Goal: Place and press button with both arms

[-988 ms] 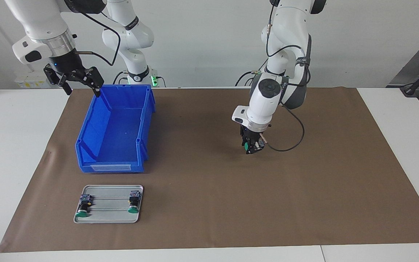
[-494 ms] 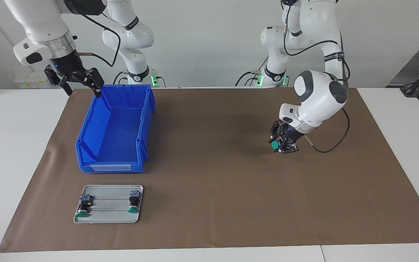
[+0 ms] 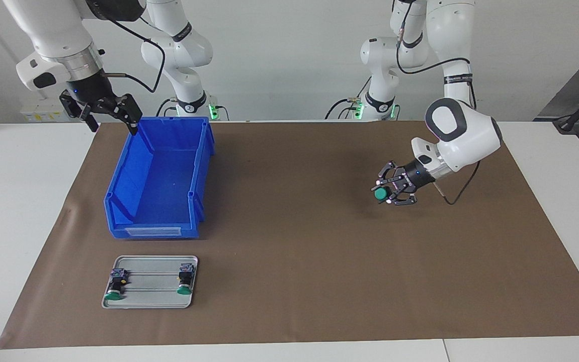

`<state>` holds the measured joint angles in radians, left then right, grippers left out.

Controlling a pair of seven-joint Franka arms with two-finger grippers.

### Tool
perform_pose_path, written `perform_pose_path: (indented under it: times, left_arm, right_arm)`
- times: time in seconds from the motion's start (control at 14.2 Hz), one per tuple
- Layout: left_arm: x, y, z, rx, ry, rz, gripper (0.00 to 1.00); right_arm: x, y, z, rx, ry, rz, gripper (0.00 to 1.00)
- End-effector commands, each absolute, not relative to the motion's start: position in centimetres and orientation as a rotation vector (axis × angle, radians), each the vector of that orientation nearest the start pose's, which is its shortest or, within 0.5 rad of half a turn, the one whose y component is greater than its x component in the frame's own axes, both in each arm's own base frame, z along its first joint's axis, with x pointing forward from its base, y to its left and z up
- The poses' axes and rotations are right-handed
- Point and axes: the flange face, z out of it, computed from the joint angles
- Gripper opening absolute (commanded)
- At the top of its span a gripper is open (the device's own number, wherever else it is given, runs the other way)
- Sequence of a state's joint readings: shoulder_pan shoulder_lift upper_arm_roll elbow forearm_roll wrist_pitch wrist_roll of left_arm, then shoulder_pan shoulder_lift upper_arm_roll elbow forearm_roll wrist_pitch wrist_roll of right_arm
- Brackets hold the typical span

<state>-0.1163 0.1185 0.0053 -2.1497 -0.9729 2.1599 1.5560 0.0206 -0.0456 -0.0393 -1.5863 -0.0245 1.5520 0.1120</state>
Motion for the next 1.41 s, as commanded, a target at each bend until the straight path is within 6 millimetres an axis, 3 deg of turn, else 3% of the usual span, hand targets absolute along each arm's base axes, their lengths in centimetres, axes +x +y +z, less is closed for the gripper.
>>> perform_pose_path:
  times: [0.0, 0.49, 0.64, 0.85, 0.99, 1.13, 1.34]
  left_arm:
    - [51.2, -10.9, 34.2, 2.084, -1.176, 0.732, 0.0]
    - [48.1, -11.5, 32.7, 1.948, -1.051, 1.031, 0.0]
    - [47.3, -11.9, 31.4, 1.894, -1.049, 1.075, 0.0]
    - [45.8, -11.9, 26.9, 1.742, -1.022, 1.203, 0.0]
    - [45.0, -11.9, 25.2, 1.669, -1.012, 1.228, 0.0]
    - [44.5, -10.2, 24.8, 1.6, -0.983, 1.304, 0.0]
    - [42.4, -10.0, 23.7, 1.567, -0.973, 1.314, 0.0]
  right_arm:
    - [53.3, -1.6, 64.0, -3.132, 0.19, -0.019, 1.0]
    - [53.3, -1.2, 64.0, -3.132, 0.175, -0.016, 1.0]
    - [53.3, -1.2, 64.0, -3.132, 0.178, -0.016, 1.0]
    - [53.3, -2.4, 63.9, -3.132, 0.209, -0.017, 1.0]
    - [53.4, -2.6, 63.9, -3.132, 0.214, -0.019, 1.0]
    - [53.3, -2.2, 63.9, -3.133, 0.205, -0.017, 1.0]
    - [53.3, -2.0, 63.9, -3.132, 0.197, -0.014, 1.0]
